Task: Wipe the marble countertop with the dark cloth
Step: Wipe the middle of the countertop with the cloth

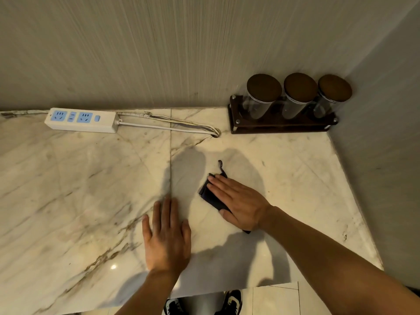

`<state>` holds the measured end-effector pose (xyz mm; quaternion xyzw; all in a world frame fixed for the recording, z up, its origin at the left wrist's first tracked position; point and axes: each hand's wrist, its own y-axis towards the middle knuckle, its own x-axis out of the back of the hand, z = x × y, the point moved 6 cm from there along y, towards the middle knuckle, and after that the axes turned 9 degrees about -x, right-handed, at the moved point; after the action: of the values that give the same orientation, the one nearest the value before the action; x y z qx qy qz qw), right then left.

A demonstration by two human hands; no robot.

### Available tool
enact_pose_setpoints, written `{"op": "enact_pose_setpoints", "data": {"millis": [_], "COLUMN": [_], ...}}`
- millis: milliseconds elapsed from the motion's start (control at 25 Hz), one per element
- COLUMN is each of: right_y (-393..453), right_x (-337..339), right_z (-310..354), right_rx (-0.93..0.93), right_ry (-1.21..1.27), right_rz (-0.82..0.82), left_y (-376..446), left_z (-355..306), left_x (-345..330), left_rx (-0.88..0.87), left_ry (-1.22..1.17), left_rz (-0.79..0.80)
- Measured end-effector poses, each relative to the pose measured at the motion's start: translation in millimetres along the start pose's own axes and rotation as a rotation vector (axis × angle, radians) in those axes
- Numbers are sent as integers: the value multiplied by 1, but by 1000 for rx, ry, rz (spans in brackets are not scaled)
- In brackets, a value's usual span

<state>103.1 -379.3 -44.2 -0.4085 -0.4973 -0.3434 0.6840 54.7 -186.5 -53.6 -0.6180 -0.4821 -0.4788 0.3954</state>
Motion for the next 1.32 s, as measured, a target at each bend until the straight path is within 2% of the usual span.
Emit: {"op": "enact_pose_setpoints", "data": {"millis": [480,760,1000,1320], "right_y": [54,58,47,14], "right_x": [23,26,23,11], "right_z": [-49,-66,-67,-44], "right_rx": [-339,-790,-1021,-1126], "right_ry": [33,223,321,343], "right_rz": [-89,-175,-304,-352], "left_y": [4,4,3,2], "left_z": [1,1,2,1], "left_x": [1,1,-2,0], "left_rx": [47,31,32,1], "left_ry": [-9,12,8,-1], "left_rz": [20,26,26,1]}}
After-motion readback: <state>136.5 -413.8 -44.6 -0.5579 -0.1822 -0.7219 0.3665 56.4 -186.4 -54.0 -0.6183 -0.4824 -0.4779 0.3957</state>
